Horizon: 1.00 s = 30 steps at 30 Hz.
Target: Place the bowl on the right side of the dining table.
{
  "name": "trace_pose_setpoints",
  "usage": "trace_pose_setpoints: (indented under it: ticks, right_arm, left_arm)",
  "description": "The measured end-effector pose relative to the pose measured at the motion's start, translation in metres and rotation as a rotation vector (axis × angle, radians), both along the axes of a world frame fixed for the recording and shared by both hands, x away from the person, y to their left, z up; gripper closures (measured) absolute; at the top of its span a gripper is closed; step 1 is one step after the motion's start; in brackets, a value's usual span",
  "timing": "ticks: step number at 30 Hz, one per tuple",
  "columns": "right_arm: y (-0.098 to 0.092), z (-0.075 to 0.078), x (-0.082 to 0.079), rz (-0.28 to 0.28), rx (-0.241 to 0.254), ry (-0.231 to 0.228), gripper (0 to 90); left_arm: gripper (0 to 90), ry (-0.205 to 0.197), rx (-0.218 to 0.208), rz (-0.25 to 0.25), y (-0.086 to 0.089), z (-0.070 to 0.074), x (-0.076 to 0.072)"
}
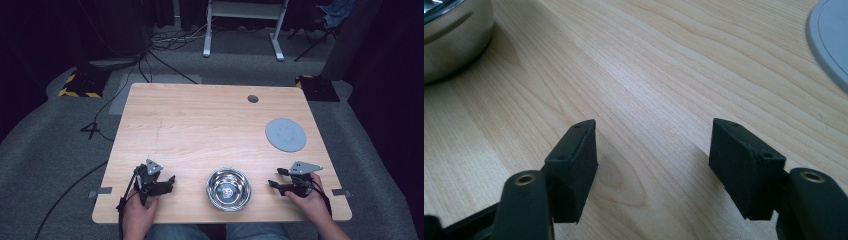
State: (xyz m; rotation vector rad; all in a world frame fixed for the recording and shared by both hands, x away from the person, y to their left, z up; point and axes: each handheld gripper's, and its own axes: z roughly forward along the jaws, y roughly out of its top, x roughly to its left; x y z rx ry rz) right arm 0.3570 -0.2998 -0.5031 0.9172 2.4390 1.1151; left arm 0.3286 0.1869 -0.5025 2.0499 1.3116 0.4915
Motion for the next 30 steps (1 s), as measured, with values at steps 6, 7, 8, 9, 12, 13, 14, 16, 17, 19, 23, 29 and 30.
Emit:
trace_pose_setpoints:
  ticks: [6, 7, 8, 9, 12, 13, 14, 16, 17, 19, 23, 29, 30]
  right_arm:
    - [0.0, 0.0, 0.0, -0.002, 0.0, 0.001, 35.8]
    - [0.0, 0.0, 0.0, -0.002, 0.0, 0.001, 35.8]
    - [0.0001, 0.0, 0.0, -0.003, 0.001, 0.001, 35.8]
    - [0.0, 0.0, 0.0001, -0.002, 0.0, 0.0, 35.8]
    - [0.0, 0.0, 0.0, -0.002, 0.0, 0.0, 35.8]
    - [0.0001, 0.0, 0.0, -0.002, 0.001, 0.001, 35.8]
    - [-0.0002, 0.0, 0.0001, 0.001, -0.002, 0.0, 35.8]
    - [0.0, 0.0, 0.0001, -0.002, -0.001, 0.0, 35.8]
    - [-0.0002, 0.0, 0.0001, 0.001, -0.002, -0.001, 35.8]
    - [-0.0002, 0.0, 0.0001, 0.001, -0.003, -0.001, 35.8]
    - [0.0005, 0.0001, -0.0009, -0.009, 0.0, 0.002, 36.2]
    - [0.0014, 0.0002, -0.0027, -0.016, 0.003, -0.002, 39.7]
    - [0.0015, 0.0002, -0.003, -0.014, 0.007, -0.001, 40.5]
  left_arm:
    - [21.9, 0.0, 0.0, 0.0, 0.0, 0.0, 0.0]
    - [21.9, 0.0, 0.0, 0.0, 0.0, 0.0, 0.0]
    - [21.9, 0.0, 0.0, 0.0, 0.0, 0.0, 0.0]
    - [21.9, -0.001, 0.001, 0.0, 0.0, 0.0, 0.0]
    - [21.9, 0.0, 0.0, 0.0, 0.0, 0.0, 0.0]
    - [21.9, 0.0, 0.001, 0.0, 0.0, 0.0, 0.0]
    - [21.9, 0.0, -0.001, 0.0, -0.0001, 0.0, 0.0]
    - [21.9, 0.0, -0.001, 0.0, 0.0, 0.0, 0.0]
    - [21.9, 0.0, -0.001, 0.0, -0.0001, 0.0, 0.0]
    - [21.9, 0.0, 0.0, 0.0, 0.0, 0.0, 0.0]
    - [21.9, 0.0, -0.001, 0.0, 0.0, 0.0, 0.0]
    - [21.9, 0.0, 0.0, 0.0, 0.0, 0.0, 0.0001]
    - [21.9, 0.0, 0.0, 0.0, 0.0, 0.0, 0.0001]
